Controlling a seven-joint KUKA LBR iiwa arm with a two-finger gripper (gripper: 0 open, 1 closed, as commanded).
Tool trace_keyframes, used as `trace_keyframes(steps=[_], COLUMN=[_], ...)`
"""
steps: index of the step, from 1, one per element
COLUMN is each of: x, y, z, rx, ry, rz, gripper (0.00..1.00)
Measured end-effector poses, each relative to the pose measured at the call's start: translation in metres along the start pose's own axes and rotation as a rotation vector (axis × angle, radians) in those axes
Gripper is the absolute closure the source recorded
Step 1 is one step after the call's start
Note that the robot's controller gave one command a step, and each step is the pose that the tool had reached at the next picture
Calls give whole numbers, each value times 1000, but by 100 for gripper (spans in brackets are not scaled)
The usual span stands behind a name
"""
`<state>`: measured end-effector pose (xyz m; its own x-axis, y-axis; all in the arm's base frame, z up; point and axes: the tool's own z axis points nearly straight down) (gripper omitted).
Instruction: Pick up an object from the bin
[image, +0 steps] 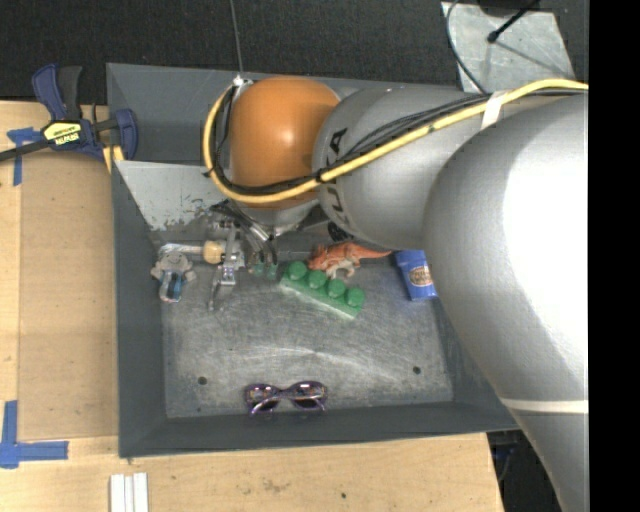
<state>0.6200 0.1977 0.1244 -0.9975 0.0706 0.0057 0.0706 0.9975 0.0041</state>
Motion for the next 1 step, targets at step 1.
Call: trace_keyframes(steps=[1], x=[-5], y=[-7], z=[-5], rx=[3], ry=[-10], rz=[-29], gripper=[0])
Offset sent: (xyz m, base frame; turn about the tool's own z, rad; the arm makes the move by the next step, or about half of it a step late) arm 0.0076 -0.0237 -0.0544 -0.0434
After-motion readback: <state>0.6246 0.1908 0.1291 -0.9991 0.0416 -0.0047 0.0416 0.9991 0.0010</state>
